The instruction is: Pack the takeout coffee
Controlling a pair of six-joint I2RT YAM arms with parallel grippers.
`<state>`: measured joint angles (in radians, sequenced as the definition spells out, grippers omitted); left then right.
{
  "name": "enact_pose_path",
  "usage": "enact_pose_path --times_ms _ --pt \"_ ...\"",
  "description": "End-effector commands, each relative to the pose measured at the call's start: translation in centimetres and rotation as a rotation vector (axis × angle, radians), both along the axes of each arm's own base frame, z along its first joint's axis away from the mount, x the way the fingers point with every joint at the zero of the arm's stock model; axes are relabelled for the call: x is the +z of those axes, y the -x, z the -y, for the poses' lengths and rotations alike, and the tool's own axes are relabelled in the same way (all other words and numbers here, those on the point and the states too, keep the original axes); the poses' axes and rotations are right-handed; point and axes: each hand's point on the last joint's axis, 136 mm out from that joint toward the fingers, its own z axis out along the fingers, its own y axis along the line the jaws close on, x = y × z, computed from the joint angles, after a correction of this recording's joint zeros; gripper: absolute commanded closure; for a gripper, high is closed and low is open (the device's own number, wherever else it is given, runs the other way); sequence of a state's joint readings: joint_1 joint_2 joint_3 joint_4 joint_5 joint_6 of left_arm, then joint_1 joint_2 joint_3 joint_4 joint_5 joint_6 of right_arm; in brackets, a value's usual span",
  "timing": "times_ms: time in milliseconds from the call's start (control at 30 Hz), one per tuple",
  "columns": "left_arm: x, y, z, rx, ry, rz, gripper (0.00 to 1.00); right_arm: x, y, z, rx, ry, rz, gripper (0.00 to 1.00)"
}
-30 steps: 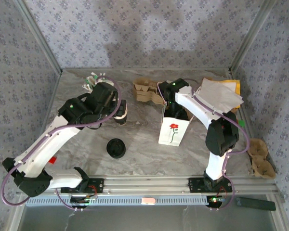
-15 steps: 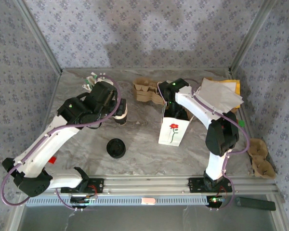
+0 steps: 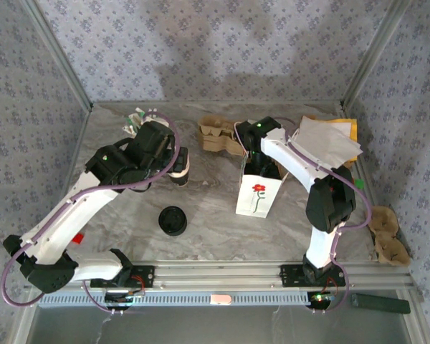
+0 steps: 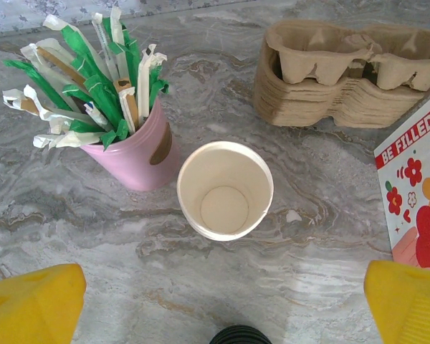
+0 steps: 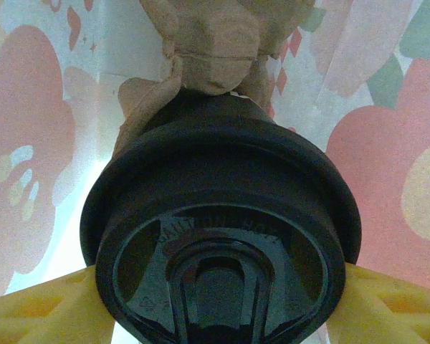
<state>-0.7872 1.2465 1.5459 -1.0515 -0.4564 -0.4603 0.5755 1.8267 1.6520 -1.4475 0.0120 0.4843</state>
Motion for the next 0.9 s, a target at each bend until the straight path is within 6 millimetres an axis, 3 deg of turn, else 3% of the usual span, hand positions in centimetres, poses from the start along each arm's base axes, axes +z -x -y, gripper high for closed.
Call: enact_pose_path --times_ms 0,867 --pt "0.56 0.06 0.17 -0.008 0.001 0.006 0.00 -0.44 0.20 0.21 0.021 0.009 -0.017 0.29" --pt "0.80 0.19 0.20 -0.011 0.002 0.012 0.00 -0.55 0.23 0.26 0.022 0.014 -0.018 0.27"
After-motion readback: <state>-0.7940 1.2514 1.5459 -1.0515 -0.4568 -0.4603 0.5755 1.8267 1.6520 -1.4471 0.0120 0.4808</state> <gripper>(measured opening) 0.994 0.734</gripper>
